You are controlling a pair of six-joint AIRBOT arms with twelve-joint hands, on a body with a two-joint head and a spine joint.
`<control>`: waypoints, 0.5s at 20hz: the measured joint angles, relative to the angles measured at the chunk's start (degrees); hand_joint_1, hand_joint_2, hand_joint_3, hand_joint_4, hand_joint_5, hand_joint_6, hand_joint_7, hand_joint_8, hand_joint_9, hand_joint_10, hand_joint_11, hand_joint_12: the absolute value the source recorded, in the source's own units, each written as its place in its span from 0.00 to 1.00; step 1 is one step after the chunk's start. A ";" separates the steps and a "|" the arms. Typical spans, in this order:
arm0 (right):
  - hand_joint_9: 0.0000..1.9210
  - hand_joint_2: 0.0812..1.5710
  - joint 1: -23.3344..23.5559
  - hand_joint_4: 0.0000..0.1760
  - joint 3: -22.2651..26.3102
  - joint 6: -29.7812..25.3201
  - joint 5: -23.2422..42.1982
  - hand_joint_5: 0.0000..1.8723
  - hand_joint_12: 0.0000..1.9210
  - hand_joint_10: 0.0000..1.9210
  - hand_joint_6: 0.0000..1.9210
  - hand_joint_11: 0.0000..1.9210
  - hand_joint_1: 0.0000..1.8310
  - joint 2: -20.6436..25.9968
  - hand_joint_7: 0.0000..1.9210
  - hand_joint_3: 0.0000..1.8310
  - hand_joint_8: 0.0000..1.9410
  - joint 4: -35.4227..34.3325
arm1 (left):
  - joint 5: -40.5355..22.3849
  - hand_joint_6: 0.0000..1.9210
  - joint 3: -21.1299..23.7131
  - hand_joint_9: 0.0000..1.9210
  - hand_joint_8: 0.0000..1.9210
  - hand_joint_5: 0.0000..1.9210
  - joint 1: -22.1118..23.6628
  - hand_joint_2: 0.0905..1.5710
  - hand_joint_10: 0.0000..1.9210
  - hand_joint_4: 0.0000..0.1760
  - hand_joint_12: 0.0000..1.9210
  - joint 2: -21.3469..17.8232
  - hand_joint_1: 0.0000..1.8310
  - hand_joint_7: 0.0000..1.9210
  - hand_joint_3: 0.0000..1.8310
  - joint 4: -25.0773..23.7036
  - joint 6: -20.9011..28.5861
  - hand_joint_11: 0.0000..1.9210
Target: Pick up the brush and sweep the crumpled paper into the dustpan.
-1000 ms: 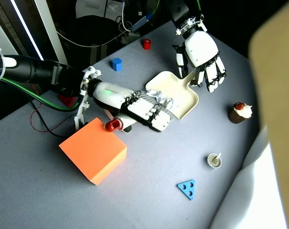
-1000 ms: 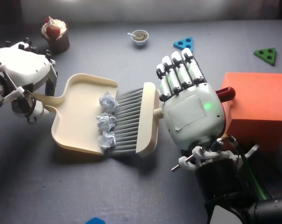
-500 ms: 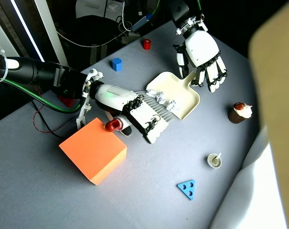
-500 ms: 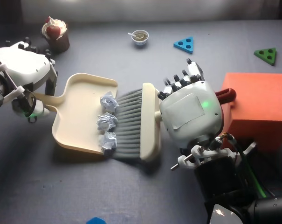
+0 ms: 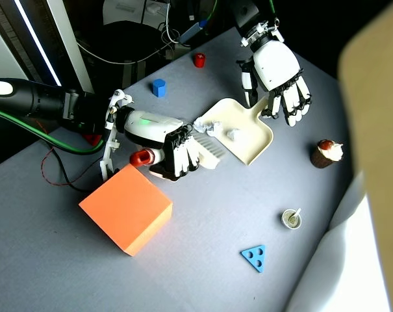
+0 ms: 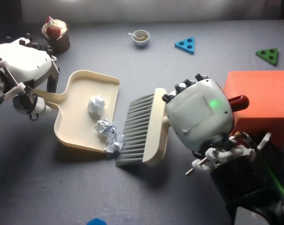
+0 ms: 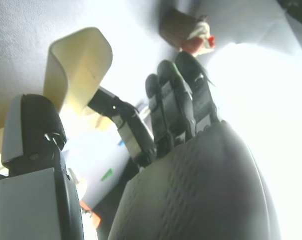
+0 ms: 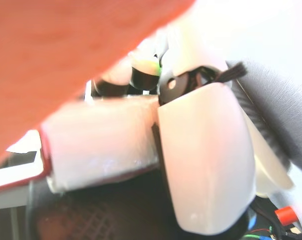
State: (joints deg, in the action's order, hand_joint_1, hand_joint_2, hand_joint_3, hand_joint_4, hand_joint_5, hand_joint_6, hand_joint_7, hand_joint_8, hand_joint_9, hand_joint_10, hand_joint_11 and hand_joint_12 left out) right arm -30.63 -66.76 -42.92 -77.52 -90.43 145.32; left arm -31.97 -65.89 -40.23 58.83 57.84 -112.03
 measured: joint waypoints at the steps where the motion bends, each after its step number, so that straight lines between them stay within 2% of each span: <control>1: 0.72 0.74 0.00 0.71 0.57 0.52 0.68 0.53 1.00 1.00 1.00 0.80 0.82 0.70 0.55 0.00 1.00 0.02 | 0.02 0.57 0.00 0.17 0.00 0.47 0.00 0.72 0.00 0.00 0.38 0.00 0.58 0.19 0.00 0.00 0.00 0.00; 2: 0.71 0.74 0.00 0.80 1.36 1.49 1.68 0.53 1.00 1.00 1.00 0.80 0.83 1.66 0.54 0.00 1.00 0.28 | 0.04 0.56 0.00 0.18 0.00 0.48 -0.07 0.72 0.00 0.00 0.39 0.00 0.59 0.20 0.00 -0.02 0.00 0.00; 3: 0.70 0.74 0.04 0.83 1.97 2.19 2.21 0.52 1.00 1.00 1.00 0.79 0.82 2.21 0.53 0.00 1.00 0.42 | 0.11 0.55 0.00 0.19 0.00 0.49 -0.07 0.71 0.00 0.00 0.40 0.00 0.59 0.21 0.00 0.00 -0.02 0.00; 5: 0.68 0.75 0.94 0.75 3.82 2.95 3.32 0.50 1.00 1.00 1.00 0.76 0.81 3.67 0.52 0.00 1.00 -0.48 | 0.26 0.57 0.02 0.19 0.00 0.47 -0.17 0.72 0.00 0.00 0.39 0.00 0.59 0.20 0.00 -0.02 -0.02 0.00; 6: 0.66 0.76 2.12 0.51 5.18 3.19 3.78 0.47 1.00 1.00 1.00 0.74 0.81 4.76 0.50 0.00 1.00 -1.84 | 0.26 0.56 0.02 0.19 0.00 0.48 -0.33 0.72 0.00 0.00 0.39 -0.04 0.59 0.20 0.00 -0.02 -0.02 0.00; 8: 0.64 0.77 4.04 0.34 7.17 3.74 4.17 0.43 1.00 1.00 1.00 0.72 0.79 6.80 0.48 0.00 1.00 -2.60 | 0.28 0.56 0.26 0.18 0.00 0.48 -0.42 0.72 0.00 0.00 0.37 -0.13 0.59 0.20 0.00 0.09 -0.02 0.00; 10: 0.63 0.76 5.90 0.24 8.28 6.03 4.39 0.44 1.00 1.00 1.00 0.72 0.78 8.04 0.48 0.00 1.00 -2.60 | 0.26 0.56 0.28 0.17 0.00 0.48 -0.66 0.72 0.00 0.00 0.37 -0.13 0.58 0.19 0.00 0.31 -0.04 0.00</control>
State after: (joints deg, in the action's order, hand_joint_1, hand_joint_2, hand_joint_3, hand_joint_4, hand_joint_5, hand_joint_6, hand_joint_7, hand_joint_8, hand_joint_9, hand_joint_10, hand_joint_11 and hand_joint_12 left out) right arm -24.73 -58.48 -36.88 -73.12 -82.39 142.71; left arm -31.70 -65.60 -40.88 58.70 58.15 -112.07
